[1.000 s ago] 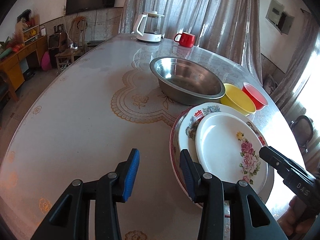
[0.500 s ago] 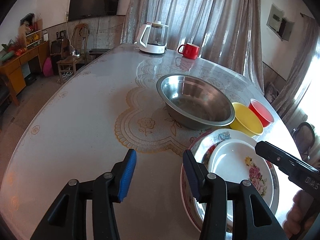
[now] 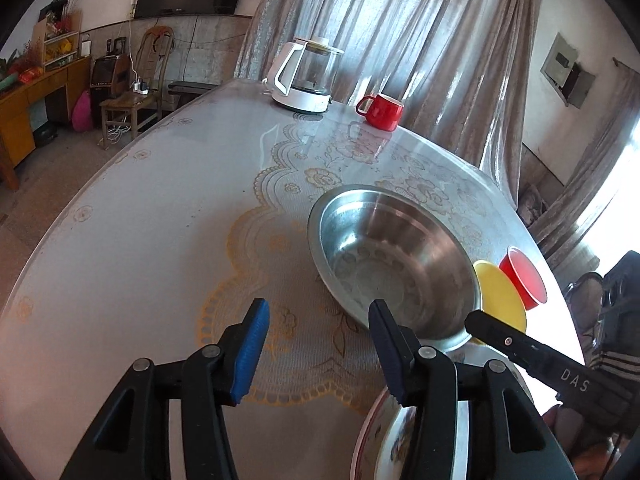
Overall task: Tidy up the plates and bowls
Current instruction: 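Move both grippers to the rim of the steel basin, then close both grippers on the steel basin rim and lift it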
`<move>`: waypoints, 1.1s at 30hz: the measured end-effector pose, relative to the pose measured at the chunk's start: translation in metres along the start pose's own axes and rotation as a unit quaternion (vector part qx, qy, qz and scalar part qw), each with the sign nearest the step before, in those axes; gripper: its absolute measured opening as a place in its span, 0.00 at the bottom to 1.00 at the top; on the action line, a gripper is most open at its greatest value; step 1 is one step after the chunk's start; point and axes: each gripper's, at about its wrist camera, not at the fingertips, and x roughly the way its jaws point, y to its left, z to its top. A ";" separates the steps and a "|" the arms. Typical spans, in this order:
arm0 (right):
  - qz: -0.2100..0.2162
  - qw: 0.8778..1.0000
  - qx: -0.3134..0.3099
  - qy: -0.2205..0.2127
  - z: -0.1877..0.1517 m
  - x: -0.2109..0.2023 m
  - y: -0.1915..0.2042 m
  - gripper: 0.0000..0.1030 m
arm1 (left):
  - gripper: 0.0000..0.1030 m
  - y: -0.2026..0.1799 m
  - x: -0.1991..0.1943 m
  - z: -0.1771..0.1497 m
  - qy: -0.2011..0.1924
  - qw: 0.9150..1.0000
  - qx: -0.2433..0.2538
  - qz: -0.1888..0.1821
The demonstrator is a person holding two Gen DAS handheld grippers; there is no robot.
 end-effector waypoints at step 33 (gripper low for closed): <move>0.014 0.994 -0.104 0.043 -0.018 0.031 0.072 0.31 | 0.26 0.046 -0.056 -0.042 -0.029 0.998 -0.048 0.037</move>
